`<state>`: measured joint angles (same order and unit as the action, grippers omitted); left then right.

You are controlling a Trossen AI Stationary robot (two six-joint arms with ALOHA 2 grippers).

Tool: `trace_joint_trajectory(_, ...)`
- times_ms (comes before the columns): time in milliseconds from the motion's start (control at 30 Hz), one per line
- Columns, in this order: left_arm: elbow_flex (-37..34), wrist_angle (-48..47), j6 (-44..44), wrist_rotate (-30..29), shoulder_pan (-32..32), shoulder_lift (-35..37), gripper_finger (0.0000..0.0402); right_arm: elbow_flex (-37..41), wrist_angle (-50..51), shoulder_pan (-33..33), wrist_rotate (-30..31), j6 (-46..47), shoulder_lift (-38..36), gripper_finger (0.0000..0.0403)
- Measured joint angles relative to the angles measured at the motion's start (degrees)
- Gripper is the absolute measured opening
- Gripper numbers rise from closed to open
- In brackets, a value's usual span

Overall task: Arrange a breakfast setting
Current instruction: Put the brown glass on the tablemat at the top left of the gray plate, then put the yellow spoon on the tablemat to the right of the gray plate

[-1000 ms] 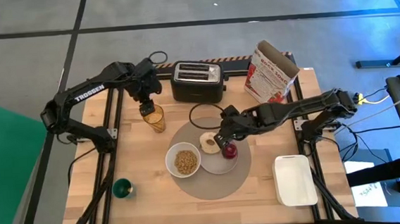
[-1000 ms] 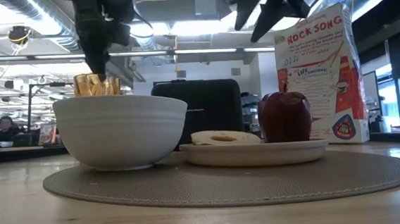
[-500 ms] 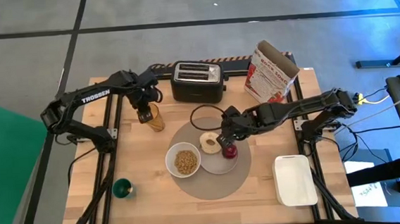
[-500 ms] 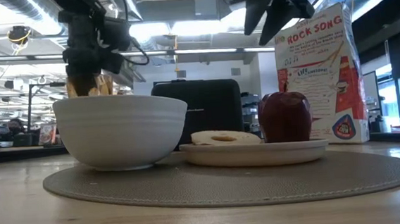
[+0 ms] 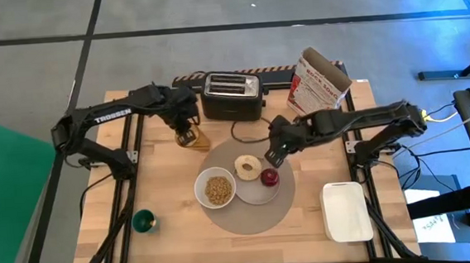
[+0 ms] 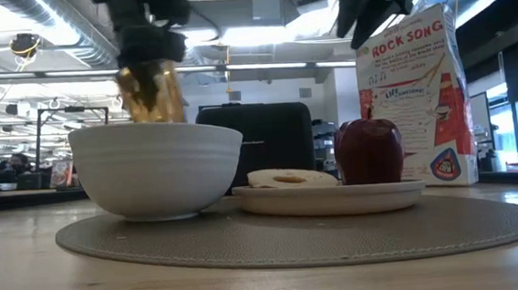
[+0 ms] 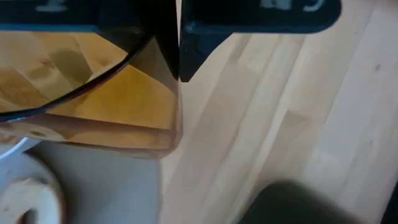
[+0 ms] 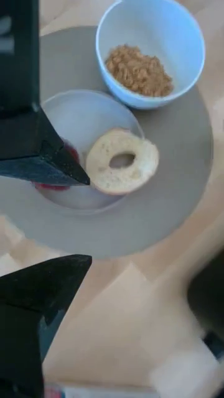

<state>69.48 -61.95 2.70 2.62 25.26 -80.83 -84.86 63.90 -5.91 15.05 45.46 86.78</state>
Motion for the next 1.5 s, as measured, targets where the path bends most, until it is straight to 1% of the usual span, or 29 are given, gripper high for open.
trace_joint_trajectory(100,4.3,-0.7,1.8,-0.6,-3.2,-5.1,0.0005,0.0,0.7,2.1,0.0,-2.8,-2.3,0.0182)
trace_joint_trajectory(200,9.9,-1.3,3.2,-0.8,-5.3,-11.9,0.0005,0.0,1.0,4.3,-0.2,-5.8,-4.1,0.0182)
trace_joint_trajectory(333,18.0,-6.3,3.4,-0.9,-7.7,-20.0,0.0004,0.0,1.4,6.4,-1.8,-9.3,-4.9,0.0182)
trace_joint_trajectory(433,22.8,-9.5,3.4,-0.9,-9.0,-23.7,0.0004,0.0,2.7,6.8,-2.6,-11.2,-5.0,0.0182)
trace_joint_trajectory(500,24.4,-10.7,3.4,-0.4,-9.7,-25.5,0.0004,0.0,4.1,6.7,-2.6,-11.8,-5.0,0.0182)
trace_joint_trajectory(600,25.0,-10.3,4.4,0.2,-10.5,-26.9,0.0003,0.0,5.0,6.7,-2.3,-13.1,-5.0,0.0182)
trace_joint_trajectory(667,25.1,-10.6,4.4,0.2,-11.0,-27.7,0.0003,0.0,5.5,6.7,-0.9,-13.7,-5.0,0.0182)
trace_joint_trajectory(767,25.0,-10.1,4.4,-1.6,-11.5,-29.1,0.0011,0.0,5.4,6.7,1.2,-15.3,-5.0,0.0182)
trace_joint_trajectory(1000,24.9,-10.1,4.9,-1.6,-11.3,-29.1,0.0054,0.0,5.1,6.7,1.5,-20.3,-5.0,0.0182)
trace_joint_trajectory(1133,26.1,-11.5,7.7,-2.2,-11.0,-27.6,0.0082,0.0,5.1,6.7,1.9,-22.0,-5.0,0.0182)
trace_joint_trajectory(1233,29.4,-13.7,9.3,-4.3,-10.9,-26.8,0.0102,0.0,4.8,6.7,1.9,-23.6,-5.0,0.0182)
trace_joint_trajectory(1367,36.1,-17.6,13.0,-4.9,-10.9,-26.3,0.0124,0.0,4.4,6.7,1.7,-26.6,-5.0,0.0182)
trace_joint_trajectory(1500,44.0,-25.9,19.4,-6.2,-12.1,-26.2,0.0134,0.0,3.1,6.7,1.7,-29.3,-5.0,0.0182)
